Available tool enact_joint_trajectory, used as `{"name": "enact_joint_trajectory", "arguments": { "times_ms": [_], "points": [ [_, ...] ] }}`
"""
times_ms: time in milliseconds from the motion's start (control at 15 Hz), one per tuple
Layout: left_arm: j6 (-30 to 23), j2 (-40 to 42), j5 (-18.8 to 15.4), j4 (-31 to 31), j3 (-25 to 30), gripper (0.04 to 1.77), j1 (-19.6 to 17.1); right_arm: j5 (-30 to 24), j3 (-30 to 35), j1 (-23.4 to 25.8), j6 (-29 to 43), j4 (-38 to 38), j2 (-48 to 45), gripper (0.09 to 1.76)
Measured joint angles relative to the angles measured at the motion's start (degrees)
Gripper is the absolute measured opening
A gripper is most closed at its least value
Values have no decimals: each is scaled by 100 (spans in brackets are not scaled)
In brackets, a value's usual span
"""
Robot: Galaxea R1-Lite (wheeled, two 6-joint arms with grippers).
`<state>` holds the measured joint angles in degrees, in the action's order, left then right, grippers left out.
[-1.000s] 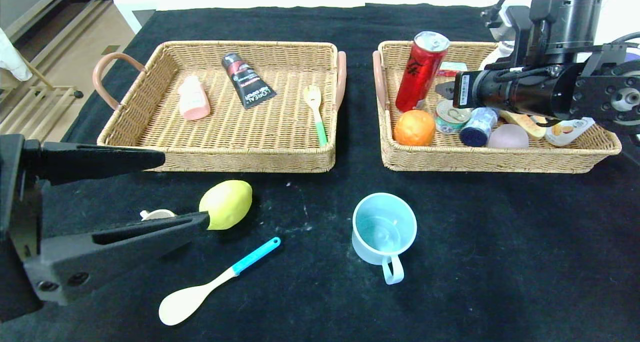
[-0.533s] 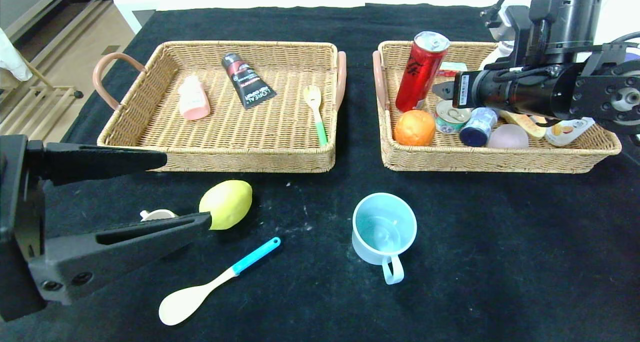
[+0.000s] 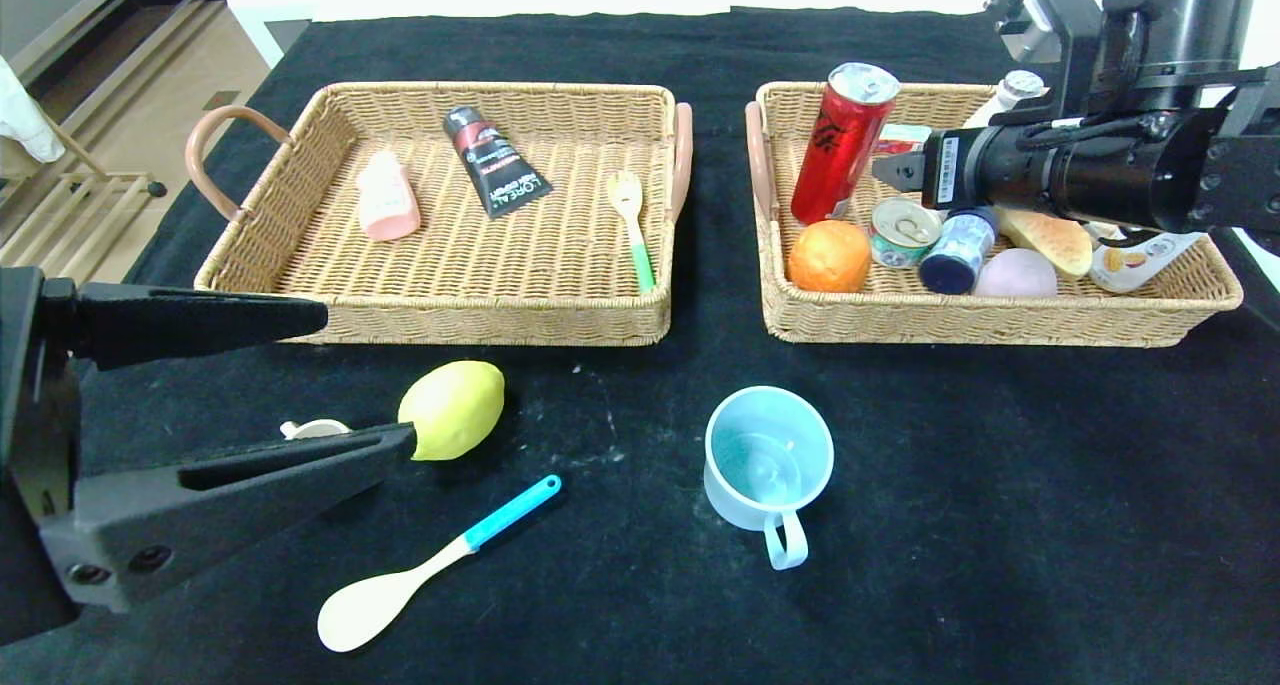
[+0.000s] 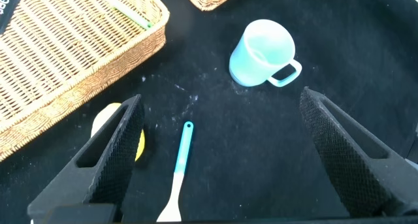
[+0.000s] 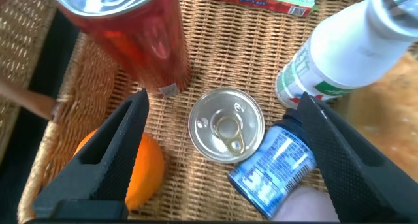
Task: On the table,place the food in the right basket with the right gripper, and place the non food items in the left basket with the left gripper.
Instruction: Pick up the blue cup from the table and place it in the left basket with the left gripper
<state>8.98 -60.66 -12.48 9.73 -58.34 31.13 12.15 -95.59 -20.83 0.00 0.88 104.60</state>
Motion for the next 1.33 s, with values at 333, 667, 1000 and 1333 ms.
{"name": "enact_joint_trajectory", "arguments": {
  "times_ms": [333,667,1000,1333],
  "points": [
    [0,5,0,5,-2,172,0,-631,662,-9,-236,-17,-722,169],
    [0,5,2,13,-2,172,0,-1025,1359,-11,-449,-22,-1403,170],
    [0,-6,2,13,2,172,17,-1471,2089,94,-770,-24,-1961,170],
    [2,-11,2,24,18,172,23,-2009,2795,295,-862,-26,-2511,170]
  ]
}}
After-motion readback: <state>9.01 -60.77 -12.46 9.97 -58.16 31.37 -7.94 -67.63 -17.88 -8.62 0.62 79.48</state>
